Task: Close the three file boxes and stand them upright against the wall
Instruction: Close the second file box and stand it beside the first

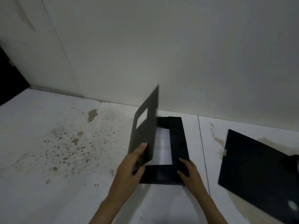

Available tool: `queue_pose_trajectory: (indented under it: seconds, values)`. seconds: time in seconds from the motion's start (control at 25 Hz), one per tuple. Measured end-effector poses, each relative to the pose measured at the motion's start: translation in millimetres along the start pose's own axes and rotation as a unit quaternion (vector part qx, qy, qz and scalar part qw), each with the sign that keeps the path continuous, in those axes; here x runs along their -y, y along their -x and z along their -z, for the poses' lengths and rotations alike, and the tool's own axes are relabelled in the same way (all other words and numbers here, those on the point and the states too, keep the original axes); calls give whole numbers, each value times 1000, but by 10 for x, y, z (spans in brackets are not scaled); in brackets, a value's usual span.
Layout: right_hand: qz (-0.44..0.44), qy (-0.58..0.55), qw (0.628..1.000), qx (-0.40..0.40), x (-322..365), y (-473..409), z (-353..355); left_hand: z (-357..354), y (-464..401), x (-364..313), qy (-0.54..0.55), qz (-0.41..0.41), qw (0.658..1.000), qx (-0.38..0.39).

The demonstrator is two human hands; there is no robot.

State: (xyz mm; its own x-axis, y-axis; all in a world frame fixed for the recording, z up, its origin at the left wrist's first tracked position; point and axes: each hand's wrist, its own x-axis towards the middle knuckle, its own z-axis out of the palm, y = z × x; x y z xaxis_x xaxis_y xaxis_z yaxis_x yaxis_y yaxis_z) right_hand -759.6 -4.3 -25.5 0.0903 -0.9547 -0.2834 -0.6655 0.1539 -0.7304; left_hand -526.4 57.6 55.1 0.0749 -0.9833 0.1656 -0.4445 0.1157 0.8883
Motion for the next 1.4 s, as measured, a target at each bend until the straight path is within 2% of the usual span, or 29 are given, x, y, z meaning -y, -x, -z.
queue_pose_trajectory:
  seconds: [0.16,0.28,0.4,0.52,0.68,0.84,0.92,1.0,1.2,1.28,1.4]
  values:
    - [10,-57,998,-23,-89,283,-149,-373,-27,-16,-161,-78,980,83]
    - [-30,-149,988,-2,-195,431,-89,-711,70,147,-268,-96,941,183]
    - [-68,-213,974,25,-321,493,47,-891,167,262,-323,-86,912,237]
    - [-79,-185,979,-2,-388,496,104,-992,220,305,-380,-126,878,261]
    - [-19,-116,993,-13,-216,335,63,-1045,223,295,-423,-104,858,274]
    - [74,37,996,-43,18,20,-90,-972,223,276,-379,-66,877,288]
    - [81,131,987,-39,26,-100,-156,-919,189,356,-332,-42,904,266]
    - [66,206,976,-33,-43,-158,-202,-868,108,534,-332,-4,914,231]
    - [36,225,972,-50,-140,-176,-277,-603,-105,832,-425,113,878,189]
    - [29,230,972,-42,-152,-202,-282,-578,-152,871,-399,159,887,171]
    - [19,227,973,-20,-145,-219,-262,-581,-169,824,-377,178,894,164]
